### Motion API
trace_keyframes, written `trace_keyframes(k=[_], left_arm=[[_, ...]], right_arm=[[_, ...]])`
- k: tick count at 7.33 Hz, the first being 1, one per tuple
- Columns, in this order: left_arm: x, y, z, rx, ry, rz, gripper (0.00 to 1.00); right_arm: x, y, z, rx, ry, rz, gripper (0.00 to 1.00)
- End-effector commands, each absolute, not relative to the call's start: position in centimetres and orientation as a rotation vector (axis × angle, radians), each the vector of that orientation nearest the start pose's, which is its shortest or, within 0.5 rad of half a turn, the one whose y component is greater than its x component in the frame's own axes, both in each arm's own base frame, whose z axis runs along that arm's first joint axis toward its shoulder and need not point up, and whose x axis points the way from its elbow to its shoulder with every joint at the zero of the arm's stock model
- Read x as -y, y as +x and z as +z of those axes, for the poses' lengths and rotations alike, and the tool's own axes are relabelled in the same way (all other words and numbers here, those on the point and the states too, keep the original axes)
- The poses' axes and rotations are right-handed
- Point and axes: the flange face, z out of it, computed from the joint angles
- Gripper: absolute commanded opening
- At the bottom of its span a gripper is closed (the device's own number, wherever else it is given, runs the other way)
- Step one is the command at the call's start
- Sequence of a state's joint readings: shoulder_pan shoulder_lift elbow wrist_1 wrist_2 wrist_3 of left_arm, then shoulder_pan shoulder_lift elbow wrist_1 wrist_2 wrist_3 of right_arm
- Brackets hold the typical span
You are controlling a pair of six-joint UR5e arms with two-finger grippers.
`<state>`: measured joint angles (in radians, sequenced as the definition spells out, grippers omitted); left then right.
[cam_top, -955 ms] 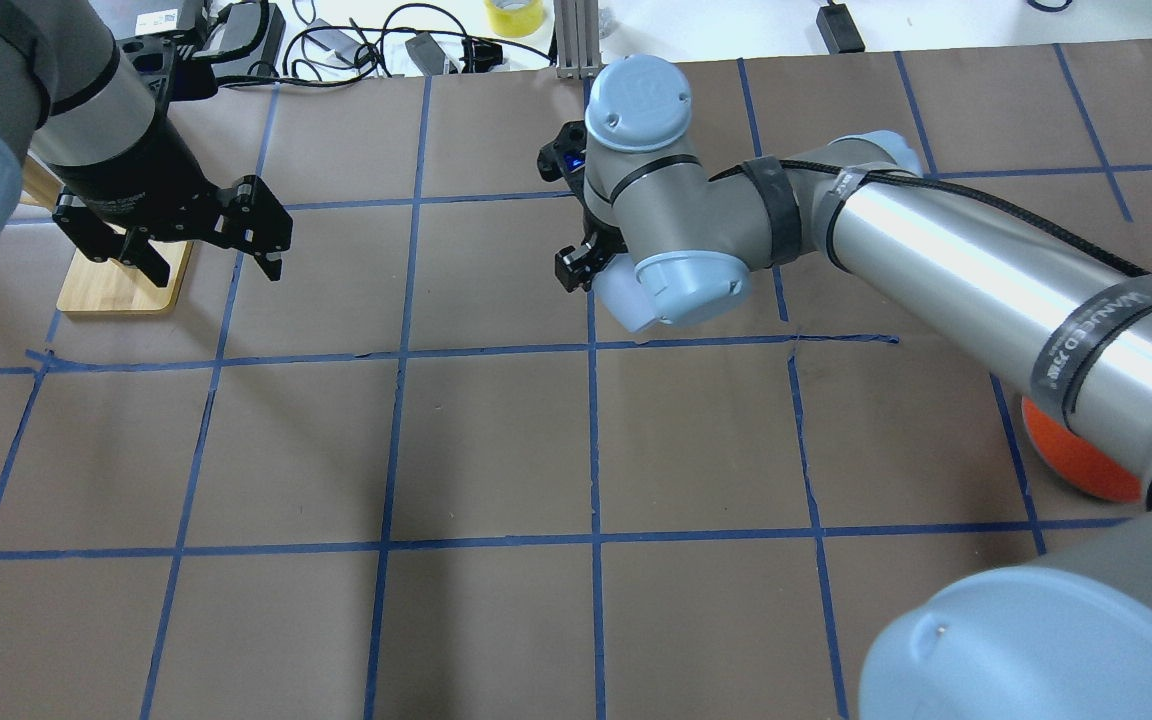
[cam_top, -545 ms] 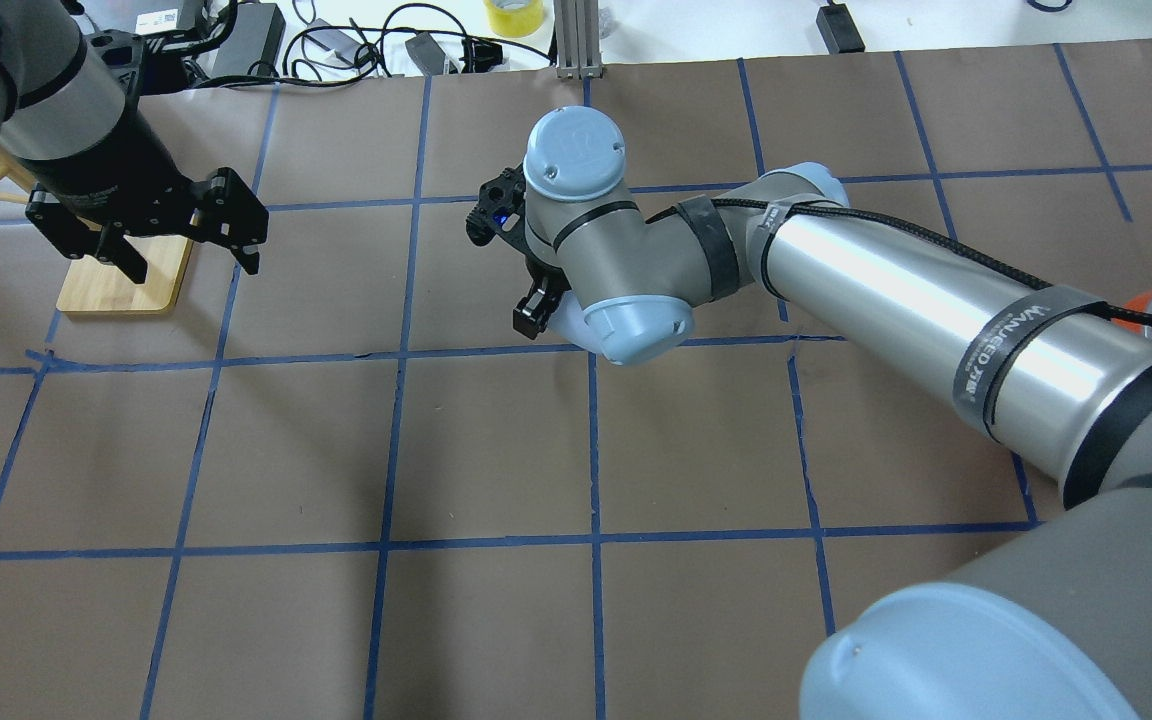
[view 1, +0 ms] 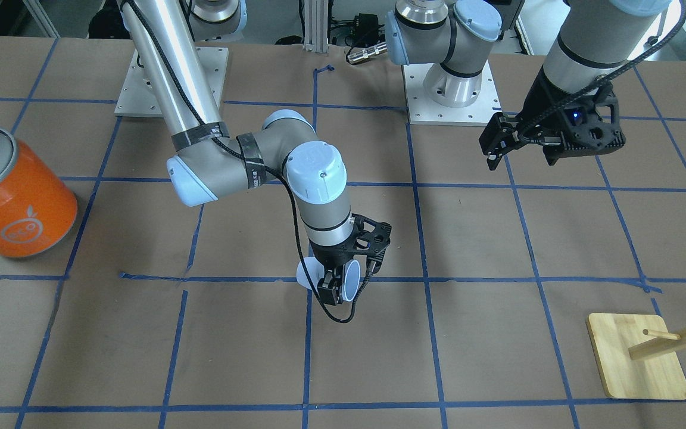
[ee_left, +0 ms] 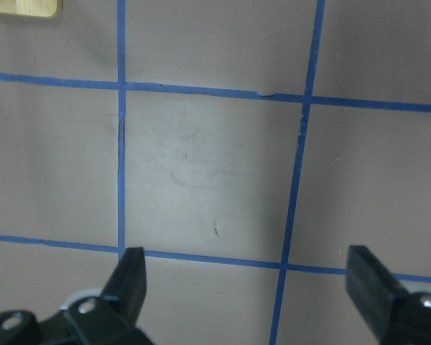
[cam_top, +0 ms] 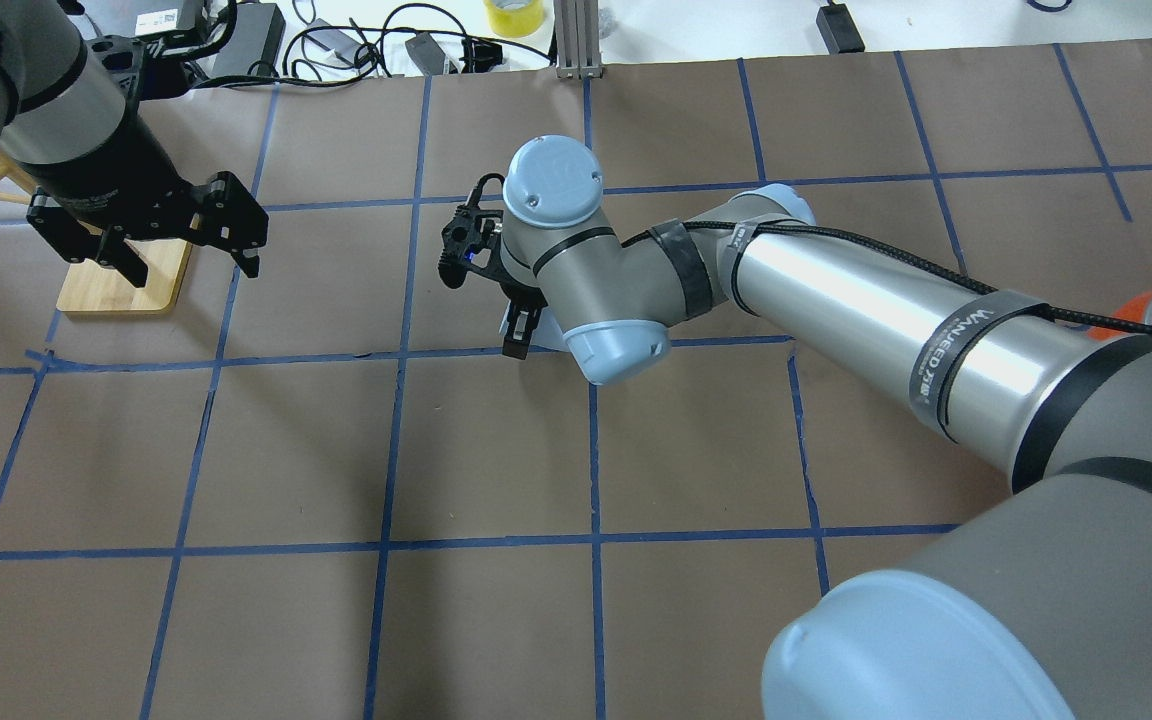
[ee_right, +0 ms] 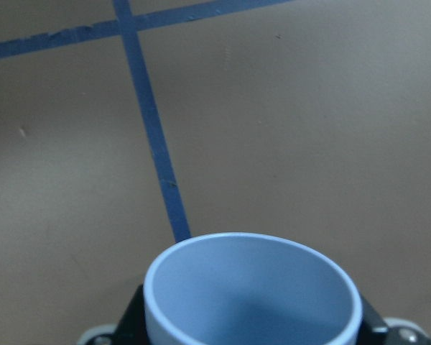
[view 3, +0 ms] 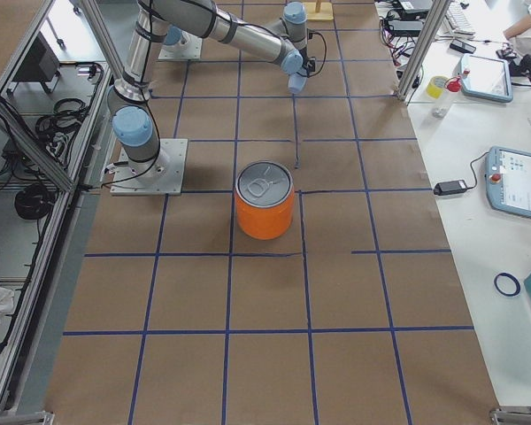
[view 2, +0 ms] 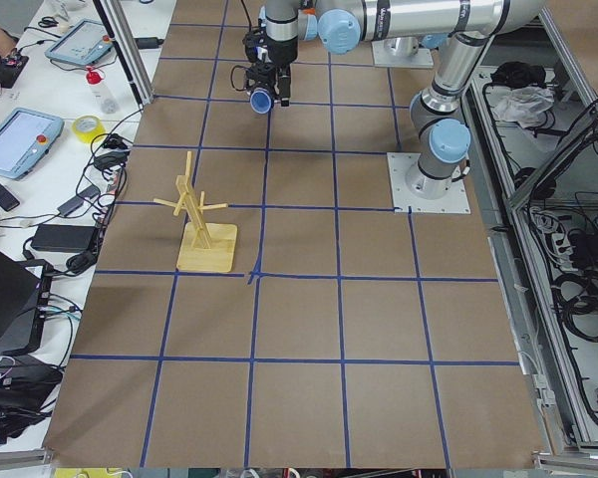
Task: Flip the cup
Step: 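Carry the white cup with the right gripper toward the table center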
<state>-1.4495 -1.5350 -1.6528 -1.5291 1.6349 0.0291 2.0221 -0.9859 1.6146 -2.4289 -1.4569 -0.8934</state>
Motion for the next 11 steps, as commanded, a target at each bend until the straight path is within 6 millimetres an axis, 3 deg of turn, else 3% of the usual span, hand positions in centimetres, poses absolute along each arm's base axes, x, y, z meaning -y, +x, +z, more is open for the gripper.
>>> trace_keyframes(k=[1, 4, 6, 7, 8, 9, 10, 11], left_arm=[[48.8, -6.85, 46.95, -3.076, -0.141, 0.012, 1.0], [48.79, -6.84, 46.93, -3.074, -0.141, 0.014, 1.0], [48.78, -6.91, 46.93, -3.074, -0.141, 0.014, 1.0], [48.77, -6.89, 46.94, -3.071, -0.141, 0.015, 1.0], [48.57, -7.01, 47.09, -3.075, -0.139, 0.026, 1.0], [48.6, -7.03, 46.89, -3.077, -0.139, 0.031, 1.0], [48.61, -6.99, 46.96, -3.074, -0.138, 0.029, 1.0], [48.67, -7.11, 46.82, -3.086, -0.139, 0.03, 1.0]], right_arm=[[53.12, 43.75, 19.59, -2.287, -2.05, -0.349, 0.27], [53.37, 43.24, 19.6, -2.188, -2.241, -0.333, 0.29], [53.4, 43.28, 19.45, -2.153, -2.279, -0.336, 0.3], [53.4, 43.26, 19.55, -2.151, -2.283, -0.338, 0.41], [53.4, 43.24, 19.53, -2.157, -2.279, -0.335, 0.6], [53.36, 43.26, 19.38, -2.154, -2.277, -0.334, 0.86], [53.51, 43.05, 19.6, -2.16, -2.279, -0.339, 1.0], [53.66, 42.79, 19.89, -2.181, -2.286, -0.331, 1.0]])
